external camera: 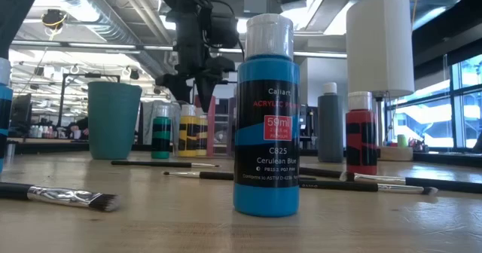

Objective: Pick & Place Paint Supplies
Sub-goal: Put the black paint brush into the green cup

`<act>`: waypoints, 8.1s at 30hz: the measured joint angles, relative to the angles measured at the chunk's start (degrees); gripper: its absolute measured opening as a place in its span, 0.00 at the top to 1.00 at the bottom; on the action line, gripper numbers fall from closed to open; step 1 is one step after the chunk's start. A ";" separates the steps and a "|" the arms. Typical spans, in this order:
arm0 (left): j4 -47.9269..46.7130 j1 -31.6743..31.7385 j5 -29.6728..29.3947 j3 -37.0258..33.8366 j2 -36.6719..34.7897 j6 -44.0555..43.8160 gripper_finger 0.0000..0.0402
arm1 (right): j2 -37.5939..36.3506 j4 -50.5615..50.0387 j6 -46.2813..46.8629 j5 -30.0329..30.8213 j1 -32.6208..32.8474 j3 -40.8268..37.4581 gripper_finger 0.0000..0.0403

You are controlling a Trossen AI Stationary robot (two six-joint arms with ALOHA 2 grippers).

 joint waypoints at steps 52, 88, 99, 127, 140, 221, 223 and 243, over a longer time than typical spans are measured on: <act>4.65 -38.20 -15.10 -6.72 -17.24 20.93 0.43 | 0.00 0.19 -0.02 -0.04 0.00 -0.01 0.64; 28.16 -32.80 -3.19 -13.04 4.02 37.68 0.43 | 0.00 0.46 0.54 -1.27 0.01 -0.02 0.64; 31.42 -31.72 -3.54 -14.63 4.02 37.23 0.43 | 0.00 0.45 0.23 -1.25 0.01 -0.02 0.64; 30.62 -31.20 -4.06 -14.63 6.47 33.19 0.43 | 0.00 0.43 0.46 -1.51 0.01 -0.02 0.64; 29.60 -28.37 0.60 -14.36 8.69 29.69 0.48 | 0.02 0.44 0.45 -1.53 0.01 -0.02 0.64; 17.20 -46.07 -43.77 -7.36 -23.44 36.56 0.99 | 0.77 0.68 1.14 -1.53 0.01 -0.02 0.64; 19.44 -46.08 -45.18 -9.50 -25.47 38.30 0.99 | 1.29 0.52 1.11 -1.32 0.01 -0.02 0.64; 73.85 -43.86 -45.64 -52.31 -64.18 52.25 0.99 | 1.99 3.55 -3.98 0.63 -1.91 -0.02 0.64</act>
